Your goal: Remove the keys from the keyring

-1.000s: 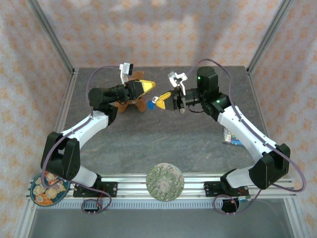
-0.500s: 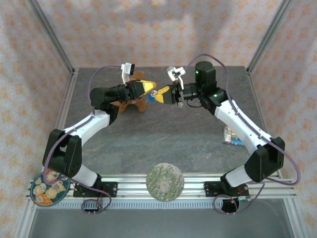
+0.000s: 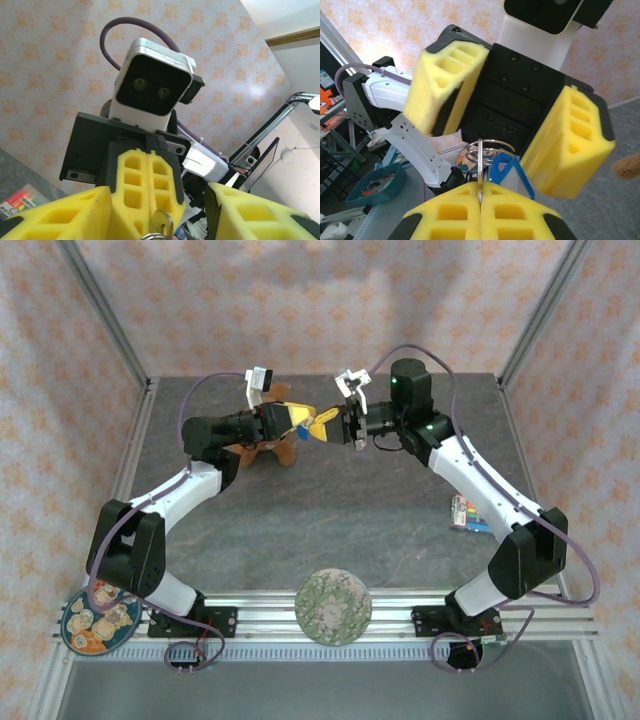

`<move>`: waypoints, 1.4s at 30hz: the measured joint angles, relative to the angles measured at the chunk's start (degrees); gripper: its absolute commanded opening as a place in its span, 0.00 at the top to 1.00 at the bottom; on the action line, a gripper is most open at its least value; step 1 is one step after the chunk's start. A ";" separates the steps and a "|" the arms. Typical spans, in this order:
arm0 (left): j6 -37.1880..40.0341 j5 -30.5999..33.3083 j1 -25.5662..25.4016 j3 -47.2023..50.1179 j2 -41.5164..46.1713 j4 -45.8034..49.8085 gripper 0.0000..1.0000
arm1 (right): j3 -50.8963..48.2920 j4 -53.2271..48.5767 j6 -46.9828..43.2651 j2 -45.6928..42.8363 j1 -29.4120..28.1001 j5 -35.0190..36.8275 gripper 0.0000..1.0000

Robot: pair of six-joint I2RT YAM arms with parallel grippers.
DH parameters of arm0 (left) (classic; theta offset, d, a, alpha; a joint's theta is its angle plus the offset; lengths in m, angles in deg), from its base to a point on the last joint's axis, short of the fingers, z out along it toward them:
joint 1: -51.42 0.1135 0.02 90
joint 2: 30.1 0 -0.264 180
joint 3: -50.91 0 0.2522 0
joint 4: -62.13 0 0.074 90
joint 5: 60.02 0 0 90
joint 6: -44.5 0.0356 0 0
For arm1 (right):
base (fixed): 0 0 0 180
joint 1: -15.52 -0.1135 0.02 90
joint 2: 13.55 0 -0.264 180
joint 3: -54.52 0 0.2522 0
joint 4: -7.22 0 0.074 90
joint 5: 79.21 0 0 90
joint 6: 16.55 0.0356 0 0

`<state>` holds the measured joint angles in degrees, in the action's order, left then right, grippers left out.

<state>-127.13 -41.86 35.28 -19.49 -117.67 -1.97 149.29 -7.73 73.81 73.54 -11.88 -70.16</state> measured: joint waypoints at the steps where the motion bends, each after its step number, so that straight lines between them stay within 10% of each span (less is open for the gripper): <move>1: 0.00 -0.02 0.00 0.00 0.00 0.00 0.51 | 0.00 0.57 0.48 0.26 0.15 0.07 1.00; 42: -0.85 -0.07 0.92 -0.07 -0.02 1.36 1.00 | -6.08 11.78 7.56 -2.34 1.92 2.97 1.00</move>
<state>-127.98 -41.92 36.19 -19.55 -117.70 -0.62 143.22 4.05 81.37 71.20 -9.96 -67.19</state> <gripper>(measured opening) 0.051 0.046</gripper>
